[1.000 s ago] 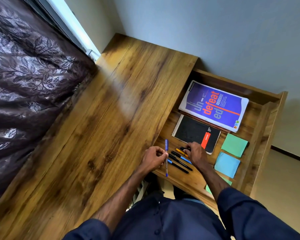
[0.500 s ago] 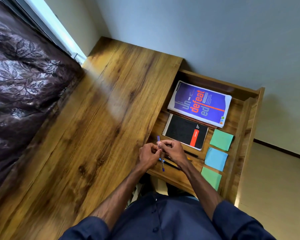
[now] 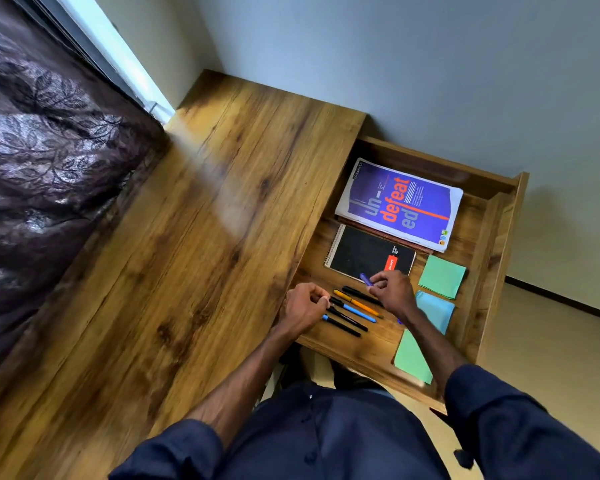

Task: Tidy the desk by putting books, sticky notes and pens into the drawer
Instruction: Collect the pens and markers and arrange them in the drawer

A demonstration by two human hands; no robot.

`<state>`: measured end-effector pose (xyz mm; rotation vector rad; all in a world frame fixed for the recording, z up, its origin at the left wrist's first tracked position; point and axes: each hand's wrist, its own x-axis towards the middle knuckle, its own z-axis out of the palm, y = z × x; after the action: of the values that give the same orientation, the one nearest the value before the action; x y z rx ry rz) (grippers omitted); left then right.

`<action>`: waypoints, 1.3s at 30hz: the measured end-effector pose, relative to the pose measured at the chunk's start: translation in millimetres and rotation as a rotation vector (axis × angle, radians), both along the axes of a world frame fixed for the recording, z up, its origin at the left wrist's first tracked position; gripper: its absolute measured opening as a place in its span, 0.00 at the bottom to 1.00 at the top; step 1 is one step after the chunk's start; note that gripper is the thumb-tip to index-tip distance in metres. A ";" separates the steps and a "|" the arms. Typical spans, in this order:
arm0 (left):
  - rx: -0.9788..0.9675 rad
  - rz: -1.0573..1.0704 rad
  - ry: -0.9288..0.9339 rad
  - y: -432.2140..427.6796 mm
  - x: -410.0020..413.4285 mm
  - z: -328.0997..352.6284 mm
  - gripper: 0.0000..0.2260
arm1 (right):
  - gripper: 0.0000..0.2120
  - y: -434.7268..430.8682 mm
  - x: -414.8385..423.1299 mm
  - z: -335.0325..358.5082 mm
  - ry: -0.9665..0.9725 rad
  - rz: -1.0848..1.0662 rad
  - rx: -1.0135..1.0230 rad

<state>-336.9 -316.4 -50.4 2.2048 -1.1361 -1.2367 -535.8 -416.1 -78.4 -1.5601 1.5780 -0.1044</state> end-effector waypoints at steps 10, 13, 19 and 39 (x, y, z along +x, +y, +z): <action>0.010 -0.045 0.026 9.5 1.4 -7.0 0.06 | 0.11 0.1 3.9 -9.5 0.190 0.218 -0.033; -0.002 -0.052 0.034 12.3 1.8 -7.5 0.04 | 0.10 -1.6 6.3 -10.5 0.203 0.239 -0.046; 0.015 -0.043 0.028 14.8 2.9 -10.5 0.04 | 0.10 -3.5 12.3 -12.8 0.227 0.305 -0.047; 0.068 -0.013 0.082 13.6 3.1 -13.6 0.04 | 0.09 -6.2 19.7 -19.0 0.253 0.324 -0.041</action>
<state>-333.9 -302.8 -64.0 2.1772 -1.0930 -1.3768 -516.1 -422.2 -97.4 -1.8994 1.4945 0.2494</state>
